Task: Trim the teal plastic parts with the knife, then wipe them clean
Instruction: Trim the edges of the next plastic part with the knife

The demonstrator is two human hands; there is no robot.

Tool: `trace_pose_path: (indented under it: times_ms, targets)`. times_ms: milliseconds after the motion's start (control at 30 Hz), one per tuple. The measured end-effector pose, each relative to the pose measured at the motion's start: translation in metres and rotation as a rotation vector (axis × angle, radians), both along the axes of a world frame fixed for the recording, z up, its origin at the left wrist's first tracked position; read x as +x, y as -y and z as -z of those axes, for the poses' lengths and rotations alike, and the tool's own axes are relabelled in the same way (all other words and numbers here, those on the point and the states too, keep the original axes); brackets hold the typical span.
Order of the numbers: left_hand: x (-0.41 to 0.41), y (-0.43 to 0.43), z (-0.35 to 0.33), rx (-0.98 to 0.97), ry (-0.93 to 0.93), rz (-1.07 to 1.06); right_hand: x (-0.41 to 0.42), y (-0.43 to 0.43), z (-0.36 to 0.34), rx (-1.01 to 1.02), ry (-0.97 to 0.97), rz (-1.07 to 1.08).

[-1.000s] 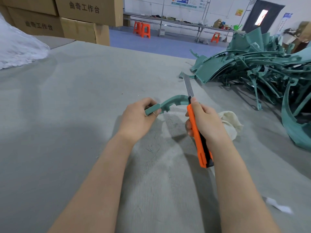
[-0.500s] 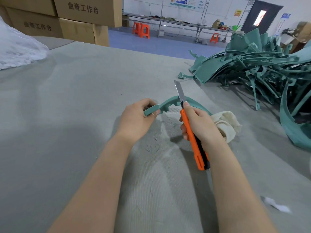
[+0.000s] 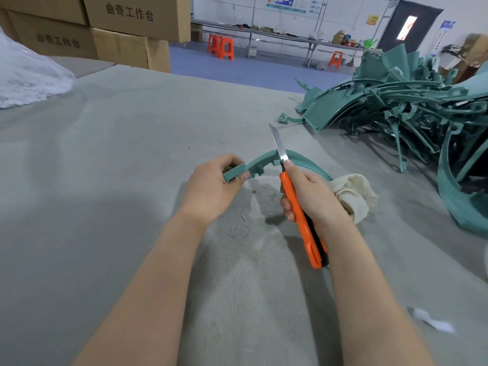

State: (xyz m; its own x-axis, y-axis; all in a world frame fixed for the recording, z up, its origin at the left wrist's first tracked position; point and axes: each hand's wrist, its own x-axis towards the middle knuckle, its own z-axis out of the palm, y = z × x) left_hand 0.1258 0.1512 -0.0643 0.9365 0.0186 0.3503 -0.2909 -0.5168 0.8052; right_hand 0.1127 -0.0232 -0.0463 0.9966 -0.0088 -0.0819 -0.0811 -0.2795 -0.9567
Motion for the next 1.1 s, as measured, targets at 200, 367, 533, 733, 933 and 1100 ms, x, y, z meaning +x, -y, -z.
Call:
trace_pose_path:
  times_ms: [200,367,533,733,933,1100]
  targets:
    - [-0.001,0.000,-0.001,-0.002,-0.005,0.000,-0.001,0.001,0.000,-0.006,-0.013,-0.017]
    - [-0.002,0.000,-0.002,-0.002,-0.008,0.000,-0.001,0.001,-0.002,-0.014,-0.022,-0.023]
    - [-0.001,0.001,-0.001,0.011,-0.010,0.008,-0.006,-0.003,-0.007,-0.033,-0.028,-0.081]
    - [0.000,0.000,0.000,-0.014,-0.018,0.022,-0.014,-0.019,-0.014,-0.006,0.042,-0.229]
    - [-0.001,0.002,-0.002,-0.009,-0.017,0.009,-0.006,-0.003,-0.011,0.030,0.017,0.032]
    - [-0.002,0.002,-0.002,-0.010,-0.027,0.012,-0.002,0.002,-0.006,-0.013,-0.003,0.085]
